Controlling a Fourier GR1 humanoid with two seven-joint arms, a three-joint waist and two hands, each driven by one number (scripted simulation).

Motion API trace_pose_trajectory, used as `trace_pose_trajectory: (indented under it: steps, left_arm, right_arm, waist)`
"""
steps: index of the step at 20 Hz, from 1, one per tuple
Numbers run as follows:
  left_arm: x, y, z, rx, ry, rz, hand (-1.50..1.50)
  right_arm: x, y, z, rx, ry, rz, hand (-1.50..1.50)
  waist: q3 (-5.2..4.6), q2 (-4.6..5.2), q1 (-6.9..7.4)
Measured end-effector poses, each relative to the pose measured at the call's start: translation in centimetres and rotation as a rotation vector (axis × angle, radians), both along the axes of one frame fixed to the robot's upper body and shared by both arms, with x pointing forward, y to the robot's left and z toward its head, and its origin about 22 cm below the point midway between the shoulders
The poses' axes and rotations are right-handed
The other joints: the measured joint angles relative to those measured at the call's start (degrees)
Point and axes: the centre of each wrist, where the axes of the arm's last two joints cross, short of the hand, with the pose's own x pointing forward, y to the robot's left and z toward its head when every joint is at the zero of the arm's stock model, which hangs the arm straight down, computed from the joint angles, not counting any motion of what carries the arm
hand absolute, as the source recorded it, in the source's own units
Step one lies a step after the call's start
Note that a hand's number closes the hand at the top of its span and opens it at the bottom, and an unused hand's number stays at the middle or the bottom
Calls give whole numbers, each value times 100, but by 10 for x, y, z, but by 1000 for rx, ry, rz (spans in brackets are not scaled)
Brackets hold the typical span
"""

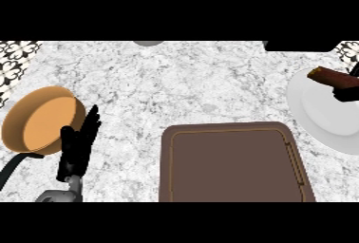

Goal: Pick the sweet potato from the tray and place it in the plate

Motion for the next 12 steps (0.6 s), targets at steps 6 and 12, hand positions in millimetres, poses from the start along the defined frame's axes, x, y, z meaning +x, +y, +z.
trace_pose_trajectory:
  steps: [6,12]
  left_arm:
    - [4,-1,3,0,-11,-10,0]
    - [5,-4,3,-3,-13,-17,0]
  right_arm:
    - [-7,-28,-16,94,166,32,150]
    - [-20,-41,-39,164,340,83,-150]
  waist:
    - [6,31,62]
    - [13,50,101]
